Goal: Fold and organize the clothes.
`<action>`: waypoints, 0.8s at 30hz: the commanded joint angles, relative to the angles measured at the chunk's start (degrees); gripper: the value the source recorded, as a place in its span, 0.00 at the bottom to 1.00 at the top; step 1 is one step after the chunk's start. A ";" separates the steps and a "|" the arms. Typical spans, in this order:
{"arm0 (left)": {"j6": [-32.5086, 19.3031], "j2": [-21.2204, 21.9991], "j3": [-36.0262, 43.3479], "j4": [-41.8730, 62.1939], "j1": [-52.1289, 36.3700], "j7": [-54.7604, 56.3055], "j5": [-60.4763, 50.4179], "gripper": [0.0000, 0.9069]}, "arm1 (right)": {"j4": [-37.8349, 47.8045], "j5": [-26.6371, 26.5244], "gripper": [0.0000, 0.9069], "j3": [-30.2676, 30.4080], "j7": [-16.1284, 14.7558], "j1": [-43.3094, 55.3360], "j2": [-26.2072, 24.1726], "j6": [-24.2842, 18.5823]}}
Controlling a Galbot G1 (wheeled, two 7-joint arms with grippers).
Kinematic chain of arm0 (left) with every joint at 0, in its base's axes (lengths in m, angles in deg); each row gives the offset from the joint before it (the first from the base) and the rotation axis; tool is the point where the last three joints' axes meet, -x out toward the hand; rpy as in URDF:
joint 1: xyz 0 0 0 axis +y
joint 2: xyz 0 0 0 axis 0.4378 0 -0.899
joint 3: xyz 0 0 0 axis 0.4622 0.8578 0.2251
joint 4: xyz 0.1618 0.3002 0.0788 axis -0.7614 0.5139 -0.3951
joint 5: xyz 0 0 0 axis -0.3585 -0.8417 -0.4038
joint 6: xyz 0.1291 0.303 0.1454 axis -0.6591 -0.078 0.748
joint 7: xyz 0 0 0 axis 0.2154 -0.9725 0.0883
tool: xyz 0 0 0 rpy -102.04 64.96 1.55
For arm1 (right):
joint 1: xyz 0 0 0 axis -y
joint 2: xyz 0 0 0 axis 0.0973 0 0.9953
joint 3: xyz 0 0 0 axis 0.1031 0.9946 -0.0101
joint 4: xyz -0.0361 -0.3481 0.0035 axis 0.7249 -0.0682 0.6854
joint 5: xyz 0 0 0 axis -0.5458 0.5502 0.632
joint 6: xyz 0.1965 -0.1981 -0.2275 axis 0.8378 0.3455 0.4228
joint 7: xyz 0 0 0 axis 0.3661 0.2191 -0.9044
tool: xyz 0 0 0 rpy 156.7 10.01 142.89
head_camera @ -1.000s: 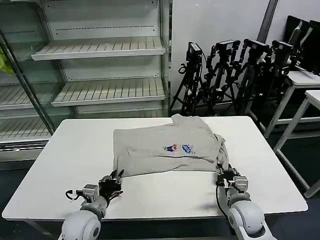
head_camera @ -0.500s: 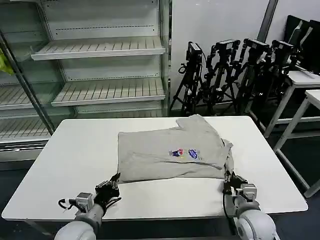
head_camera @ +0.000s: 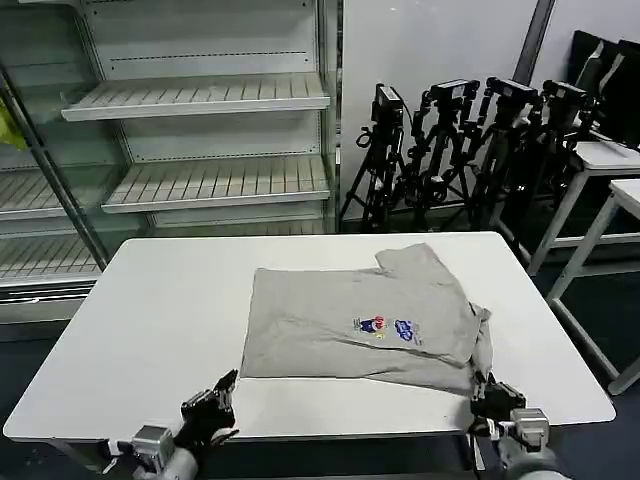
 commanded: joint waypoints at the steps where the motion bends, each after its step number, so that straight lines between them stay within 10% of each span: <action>1: 0.19 0.10 -0.15 -3.88 5.27 -0.05 -0.28 0.22 | -2.47 0.58 1.00 -1.18 0.15 -4.48 -1.02 0.50; 2: 0.18 0.11 -0.02 -3.91 5.31 -0.07 -0.37 0.46 | -2.04 1.30 1.00 -1.39 0.03 -4.26 -1.24 0.50; 3: 0.18 0.18 0.07 -4.00 5.37 -0.10 -0.46 0.96 | -1.63 1.74 1.00 -1.63 -0.13 -4.10 -1.38 0.51; 4: 0.26 0.26 0.11 -4.06 5.41 -0.09 -0.53 1.00 | -1.52 2.21 1.00 -1.94 -0.15 -3.94 -1.42 0.49; 15: -0.13 -0.01 0.50 -6.20 1.37 -0.06 -0.13 1.00 | -5.63 1.20 1.00 -4.94 1.70 -0.72 -0.87 -7.83; 24: 0.44 -3.52 2.75 7.59 -17.95 2.14 6.00 1.00 | 10.13 -2.36 1.00 3.38 3.13 24.90 -1.73 -2.89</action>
